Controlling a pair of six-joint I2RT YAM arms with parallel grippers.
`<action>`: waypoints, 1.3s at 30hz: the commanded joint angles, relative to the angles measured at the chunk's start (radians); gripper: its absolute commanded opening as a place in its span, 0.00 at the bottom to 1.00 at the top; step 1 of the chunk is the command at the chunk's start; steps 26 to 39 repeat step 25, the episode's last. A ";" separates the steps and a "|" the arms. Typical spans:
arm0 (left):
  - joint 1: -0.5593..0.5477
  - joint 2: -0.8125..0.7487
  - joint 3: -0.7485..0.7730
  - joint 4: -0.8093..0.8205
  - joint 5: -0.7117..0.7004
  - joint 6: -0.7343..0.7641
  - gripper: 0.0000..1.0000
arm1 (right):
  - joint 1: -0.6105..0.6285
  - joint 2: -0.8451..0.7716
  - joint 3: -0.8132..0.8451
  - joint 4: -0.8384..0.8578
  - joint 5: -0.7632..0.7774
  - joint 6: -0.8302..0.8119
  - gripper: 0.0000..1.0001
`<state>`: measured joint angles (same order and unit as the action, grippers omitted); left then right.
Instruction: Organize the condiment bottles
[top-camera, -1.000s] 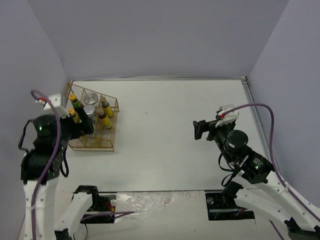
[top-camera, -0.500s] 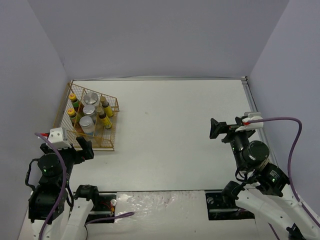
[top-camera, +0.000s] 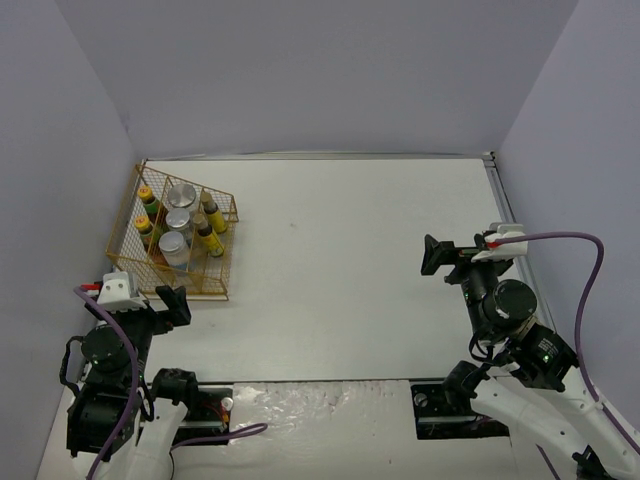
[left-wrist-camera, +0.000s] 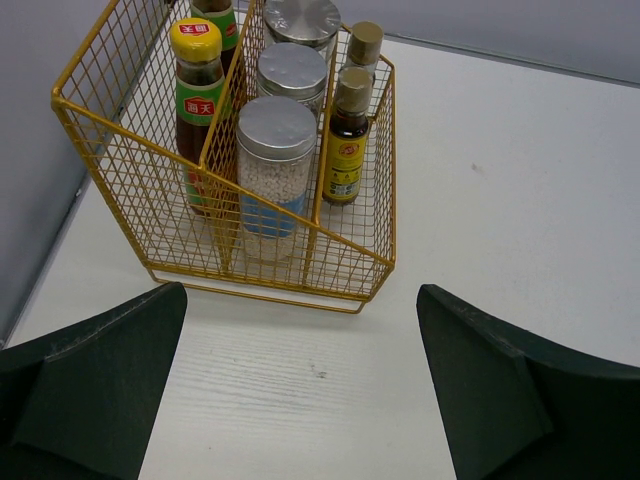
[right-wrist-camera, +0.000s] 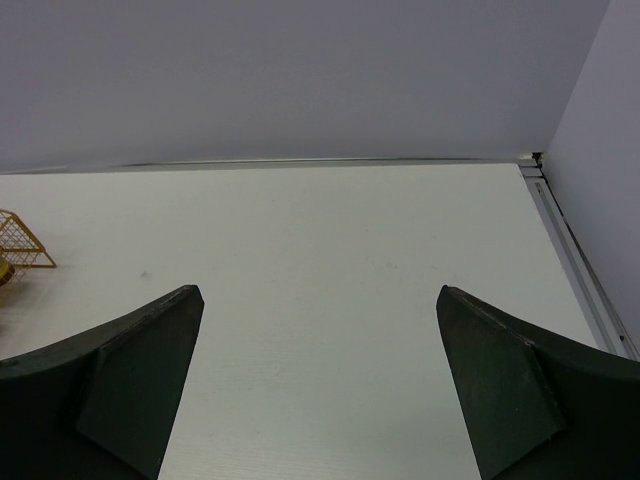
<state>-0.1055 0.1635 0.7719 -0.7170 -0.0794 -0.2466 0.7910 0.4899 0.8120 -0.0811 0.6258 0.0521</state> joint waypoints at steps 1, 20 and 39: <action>-0.004 0.028 0.010 0.099 0.008 0.004 0.97 | -0.001 0.005 0.015 0.057 0.031 0.004 1.00; -0.005 0.027 0.005 0.106 0.013 0.010 0.97 | -0.001 0.016 0.016 0.057 0.018 0.004 1.00; -0.005 0.025 0.003 0.106 0.013 0.010 0.97 | -0.001 0.013 0.016 0.059 0.014 0.003 1.00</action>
